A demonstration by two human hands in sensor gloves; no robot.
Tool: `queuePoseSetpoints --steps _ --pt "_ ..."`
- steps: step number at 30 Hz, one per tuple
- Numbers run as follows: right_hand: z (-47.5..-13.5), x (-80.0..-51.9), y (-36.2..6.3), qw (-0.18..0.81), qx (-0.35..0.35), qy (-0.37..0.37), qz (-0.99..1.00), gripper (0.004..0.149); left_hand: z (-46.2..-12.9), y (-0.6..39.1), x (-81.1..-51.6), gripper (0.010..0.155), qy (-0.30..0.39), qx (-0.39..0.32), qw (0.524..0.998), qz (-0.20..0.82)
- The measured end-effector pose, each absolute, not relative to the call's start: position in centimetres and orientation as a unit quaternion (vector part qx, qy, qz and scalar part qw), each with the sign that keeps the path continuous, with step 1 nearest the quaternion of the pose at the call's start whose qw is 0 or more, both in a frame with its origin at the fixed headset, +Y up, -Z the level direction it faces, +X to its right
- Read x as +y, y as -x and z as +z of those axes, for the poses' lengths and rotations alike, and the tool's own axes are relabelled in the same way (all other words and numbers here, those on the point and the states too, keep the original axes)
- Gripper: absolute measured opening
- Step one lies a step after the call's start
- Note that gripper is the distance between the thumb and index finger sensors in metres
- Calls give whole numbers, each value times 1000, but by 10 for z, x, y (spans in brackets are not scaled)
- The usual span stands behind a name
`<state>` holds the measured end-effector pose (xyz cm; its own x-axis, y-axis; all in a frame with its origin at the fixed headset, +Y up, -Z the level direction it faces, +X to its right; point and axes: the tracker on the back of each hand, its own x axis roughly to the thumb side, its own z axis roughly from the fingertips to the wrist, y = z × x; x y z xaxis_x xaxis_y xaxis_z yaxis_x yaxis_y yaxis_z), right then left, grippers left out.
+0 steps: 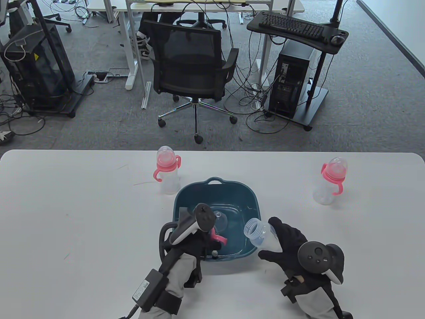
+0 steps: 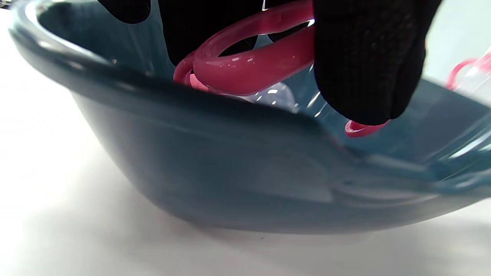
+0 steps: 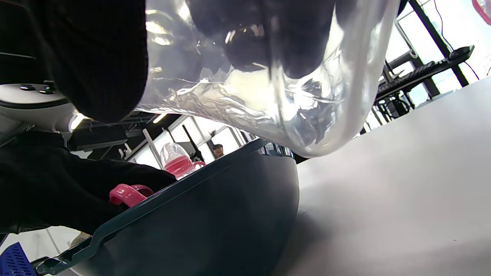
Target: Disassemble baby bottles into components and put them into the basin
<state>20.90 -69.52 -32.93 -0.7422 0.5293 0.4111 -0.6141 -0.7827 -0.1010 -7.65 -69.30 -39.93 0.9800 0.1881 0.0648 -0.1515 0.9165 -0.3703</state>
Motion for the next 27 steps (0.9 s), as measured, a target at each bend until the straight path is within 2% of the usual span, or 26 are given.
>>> queuePoseSetpoints --steps 10,15,20,27 --pt "-329 -695 -209 317 -114 -186 923 93 -411 51 -705 86 207 -32 978 9" --pt "-329 -695 -209 318 -116 -184 923 93 -409 52 -701 86 193 -44 980 28" --pt "-329 -695 -210 318 -117 -184 922 93 -400 66 -684 85 155 -45 985 65" --pt "-329 -695 -208 314 -115 -186 924 93 -378 106 -655 83 77 -39 987 137"
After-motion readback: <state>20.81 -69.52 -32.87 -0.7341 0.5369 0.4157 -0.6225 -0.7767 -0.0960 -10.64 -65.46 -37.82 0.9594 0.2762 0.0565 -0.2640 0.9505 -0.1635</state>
